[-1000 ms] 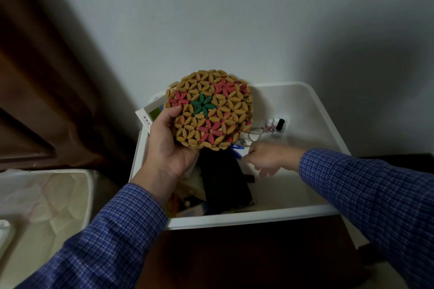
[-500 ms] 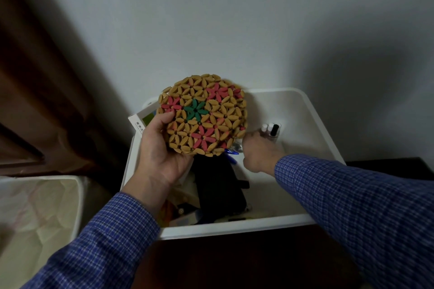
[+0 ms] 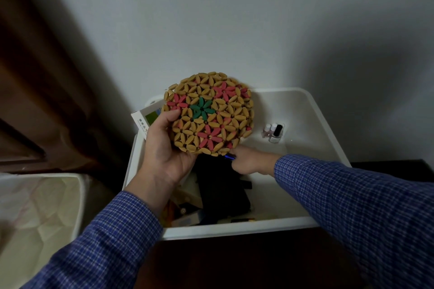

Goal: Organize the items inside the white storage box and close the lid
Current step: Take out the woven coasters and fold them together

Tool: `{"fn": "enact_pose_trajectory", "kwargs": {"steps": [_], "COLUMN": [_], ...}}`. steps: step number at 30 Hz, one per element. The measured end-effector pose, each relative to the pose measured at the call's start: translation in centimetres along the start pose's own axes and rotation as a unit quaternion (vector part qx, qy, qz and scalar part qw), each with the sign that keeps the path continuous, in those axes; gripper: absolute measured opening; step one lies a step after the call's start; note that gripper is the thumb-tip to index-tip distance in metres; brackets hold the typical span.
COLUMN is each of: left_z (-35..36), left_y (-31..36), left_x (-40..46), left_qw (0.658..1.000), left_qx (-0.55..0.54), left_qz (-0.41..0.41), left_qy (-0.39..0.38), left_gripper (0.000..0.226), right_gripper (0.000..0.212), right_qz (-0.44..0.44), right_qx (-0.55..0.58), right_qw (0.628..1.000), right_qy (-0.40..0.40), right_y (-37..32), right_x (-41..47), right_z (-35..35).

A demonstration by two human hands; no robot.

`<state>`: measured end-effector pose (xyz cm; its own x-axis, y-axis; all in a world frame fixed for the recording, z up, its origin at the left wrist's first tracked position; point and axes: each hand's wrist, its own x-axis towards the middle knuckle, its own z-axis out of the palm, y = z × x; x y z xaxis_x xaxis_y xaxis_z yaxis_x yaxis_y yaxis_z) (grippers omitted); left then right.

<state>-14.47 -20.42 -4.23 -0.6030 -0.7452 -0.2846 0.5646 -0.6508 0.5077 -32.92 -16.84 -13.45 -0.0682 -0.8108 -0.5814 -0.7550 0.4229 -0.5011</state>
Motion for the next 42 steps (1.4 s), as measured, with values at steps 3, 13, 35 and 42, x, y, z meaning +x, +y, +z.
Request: {"fn": "enact_pose_trajectory", "kwargs": {"steps": [3,13,35,42], "left_z": [0.0,0.2,6.1,2.9], "left_y": [0.0,-0.1,-0.1,-3.3], "left_x": [-0.1,-0.3,-9.4,-18.8], "left_qw": [1.000,1.000,0.964,0.887], "left_qx": [0.004,0.004,0.259,0.422], "left_qz": [-0.002,-0.004,0.052,0.181], "left_qy": [0.000,-0.002,0.014,-0.056], "left_gripper": [0.048,0.047,0.033,0.053], "right_gripper": [0.015,0.024,0.046,0.073], "right_qz": [-0.001,-0.090,-0.243,-0.263], "right_qx": [-0.022,-0.271,0.504,0.407], "right_qw": [1.000,0.951,0.819,0.833], "right_qy": [-0.007,0.118,0.125,0.268], "right_y": [-0.2,0.8,-4.4,-1.1], "right_x": [-0.2,-3.5,-19.9,-27.0], "right_z": [0.0,-3.6,-4.4,4.3]}}
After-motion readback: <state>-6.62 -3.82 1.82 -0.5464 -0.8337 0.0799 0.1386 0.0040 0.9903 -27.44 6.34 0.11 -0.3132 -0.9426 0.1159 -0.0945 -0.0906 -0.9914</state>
